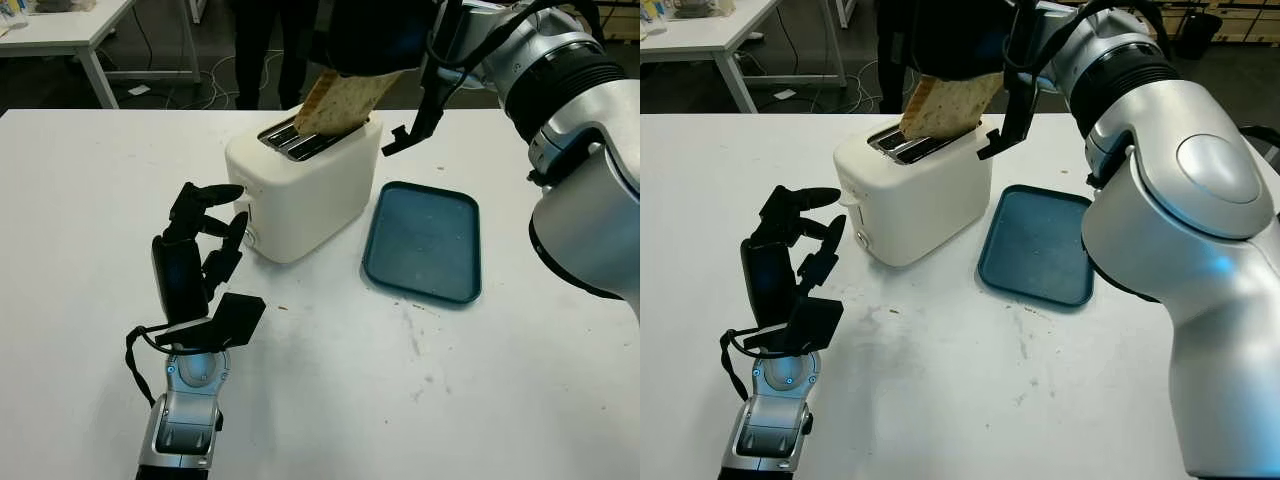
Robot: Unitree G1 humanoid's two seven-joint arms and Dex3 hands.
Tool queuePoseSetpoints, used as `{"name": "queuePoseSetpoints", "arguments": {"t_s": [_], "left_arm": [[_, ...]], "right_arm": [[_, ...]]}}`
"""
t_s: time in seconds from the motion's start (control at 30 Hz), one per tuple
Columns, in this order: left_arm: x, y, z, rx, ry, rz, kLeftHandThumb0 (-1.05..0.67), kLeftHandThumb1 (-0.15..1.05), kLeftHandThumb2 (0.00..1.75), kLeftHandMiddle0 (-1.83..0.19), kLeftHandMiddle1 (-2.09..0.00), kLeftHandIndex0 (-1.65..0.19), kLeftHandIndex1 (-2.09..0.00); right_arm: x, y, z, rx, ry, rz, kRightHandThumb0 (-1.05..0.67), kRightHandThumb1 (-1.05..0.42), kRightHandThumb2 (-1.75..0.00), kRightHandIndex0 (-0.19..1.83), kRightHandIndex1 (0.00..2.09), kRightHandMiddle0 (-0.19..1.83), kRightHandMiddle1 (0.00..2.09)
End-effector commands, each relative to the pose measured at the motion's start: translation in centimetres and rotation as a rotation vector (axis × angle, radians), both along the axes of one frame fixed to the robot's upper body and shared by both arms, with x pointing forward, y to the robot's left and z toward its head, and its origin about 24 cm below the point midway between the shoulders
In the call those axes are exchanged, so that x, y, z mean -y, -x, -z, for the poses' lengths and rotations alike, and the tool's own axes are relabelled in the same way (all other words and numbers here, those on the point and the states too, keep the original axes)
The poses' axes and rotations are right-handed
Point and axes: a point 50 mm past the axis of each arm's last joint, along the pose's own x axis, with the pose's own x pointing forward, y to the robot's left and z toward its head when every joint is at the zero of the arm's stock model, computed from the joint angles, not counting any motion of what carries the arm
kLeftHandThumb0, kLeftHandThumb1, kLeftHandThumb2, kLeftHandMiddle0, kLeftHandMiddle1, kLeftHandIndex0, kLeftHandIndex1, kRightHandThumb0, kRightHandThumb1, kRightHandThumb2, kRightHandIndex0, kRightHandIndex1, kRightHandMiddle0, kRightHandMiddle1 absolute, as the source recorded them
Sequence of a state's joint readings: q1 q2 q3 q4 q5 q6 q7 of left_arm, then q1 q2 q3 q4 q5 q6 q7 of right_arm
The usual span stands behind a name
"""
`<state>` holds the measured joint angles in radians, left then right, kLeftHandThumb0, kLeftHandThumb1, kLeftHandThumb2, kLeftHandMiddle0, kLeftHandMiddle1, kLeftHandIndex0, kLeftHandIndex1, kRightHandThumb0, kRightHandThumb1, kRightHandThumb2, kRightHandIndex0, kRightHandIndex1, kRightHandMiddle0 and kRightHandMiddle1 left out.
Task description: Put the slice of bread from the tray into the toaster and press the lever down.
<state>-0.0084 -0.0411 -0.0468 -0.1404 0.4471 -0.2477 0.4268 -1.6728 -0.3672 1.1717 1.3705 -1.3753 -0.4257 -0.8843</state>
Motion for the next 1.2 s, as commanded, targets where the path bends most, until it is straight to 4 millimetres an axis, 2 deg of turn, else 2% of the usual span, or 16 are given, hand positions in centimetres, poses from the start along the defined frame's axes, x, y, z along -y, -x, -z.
{"name": "queuePoseSetpoints", "arguments": {"t_s": [0.0,0.17,0.23,0.33,0.37,0.47,0.6,0.63,0.7,0.8,0.87,0.93,0.97,1.0,1.07,1.17], "left_arm": [[0.1,0.1,0.1,-0.002,0.004,-0.002,-0.20,0.92,0.21,-0.60,-1.55,-0.52,-0.98],[0.1,0.1,0.1,0.000,0.008,-0.004,-0.20,0.92,0.21,-0.60,-1.55,-0.52,-0.99],[0.2,0.1,0.1,-0.002,0.013,-0.002,-0.20,0.92,0.21,-0.60,-1.55,-0.52,-0.98],[0.2,0.2,0.2,-0.002,0.014,-0.003,-0.20,0.92,0.21,-0.60,-1.56,-0.52,-0.98],[0.2,0.2,0.2,-0.001,0.012,-0.003,-0.19,0.92,0.21,-0.60,-1.55,-0.52,-0.98],[0.2,0.2,0.2,-0.002,0.009,-0.004,-0.20,0.92,0.21,-0.60,-1.55,-0.52,-0.98],[0.2,0.2,0.3,-0.006,0.012,-0.009,-0.20,0.92,0.21,-0.60,-1.54,-0.52,-0.98],[0.2,0.2,0.3,-0.008,0.009,-0.010,-0.20,0.92,0.21,-0.60,-1.54,-0.52,-0.98],[0.2,0.3,0.4,-0.012,0.004,-0.013,-0.20,0.92,0.21,-0.60,-1.53,-0.51,-0.97],[0.3,0.3,0.4,-0.013,0.003,-0.010,-0.21,0.92,0.22,-0.61,-1.53,-0.52,-0.97],[0.4,0.3,0.4,-0.012,0.009,-0.006,-0.20,0.92,0.22,-0.60,-1.53,-0.52,-0.97],[0.4,0.3,0.4,-0.012,0.007,-0.009,-0.20,0.92,0.22,-0.61,-1.53,-0.53,-0.97],[0.4,0.4,0.4,-0.011,0.007,-0.011,-0.20,0.92,0.22,-0.61,-1.53,-0.53,-0.97],[0.4,0.4,0.5,-0.011,0.007,-0.013,-0.19,0.92,0.22,-0.61,-1.54,-0.53,-0.98],[0.4,0.4,0.5,-0.011,0.008,-0.015,-0.19,0.92,0.22,-0.61,-1.56,-0.53,-1.01],[0.4,0.4,0.5,-0.012,0.019,-0.014,-0.17,0.92,0.22,-0.60,-1.60,-0.51,-1.10]], "right_arm": [[-0.1,-0.1,0.3,0.024,0.034,0.009,-0.57,-0.92,-0.46,1.19,1.75,0.77,1.75],[-0.5,-0.2,0.9,0.063,0.136,0.016,-0.62,-0.92,-0.37,1.20,1.75,0.74,1.72],[-0.7,-0.2,1.2,0.048,0.151,0.019,-0.61,-0.92,-0.32,1.19,1.75,0.72,1.58],[-1.1,-0.1,1.5,0.003,0.138,0.008,-0.58,-0.92,-0.51,1.18,1.75,0.73,1.72],[-1.3,0.0,1.5,-0.003,0.140,-0.004,-0.57,-0.92,-0.51,1.19,1.75,0.74,1.71],[-1.8,0.2,1.5,0.008,0.167,-0.030,-0.57,-0.92,-0.45,1.17,1.75,0.74,1.41],[-2.5,0.3,1.5,0.034,0.206,-0.053,-0.56,-0.92,-0.25,1.14,1.75,0.87,0.67],[-2.7,0.4,1.5,0.033,0.205,-0.059,-0.56,-0.92,-0.24,1.14,1.75,0.90,0.61],[-3.1,0.5,1.5,0.018,0.192,-0.072,-0.57,-0.92,-0.36,1.14,1.74,0.87,0.77],[-3.9,0.6,1.6,0.001,0.174,-0.064,-0.60,-0.92,-0.41,1.16,1.74,0.80,1.41],[-4.5,0.6,1.7,0.011,0.159,-0.053,-0.65,-0.92,-0.40,1.16,1.75,0.79,1.64],[-5.0,0.5,1.6,0.018,0.165,0.000,-0.79,-0.92,-0.40,0.89,1.65,0.66,1.35],[-5.2,0.4,1.5,0.024,0.171,0.022,-0.85,-0.92,-0.40,0.68,1.42,0.58,1.14],[-5.3,0.4,1.5,0.026,0.174,0.037,-0.93,-0.92,-0.33,0.52,1.27,0.53,1.00],[-5.4,0.4,1.3,0.038,0.187,0.054,-0.99,-0.92,-0.25,0.38,1.18,0.49,0.85],[-5.3,0.3,0.8,0.060,0.205,0.072,-1.01,-0.92,-0.16,0.14,1.05,0.50,0.26]]}}
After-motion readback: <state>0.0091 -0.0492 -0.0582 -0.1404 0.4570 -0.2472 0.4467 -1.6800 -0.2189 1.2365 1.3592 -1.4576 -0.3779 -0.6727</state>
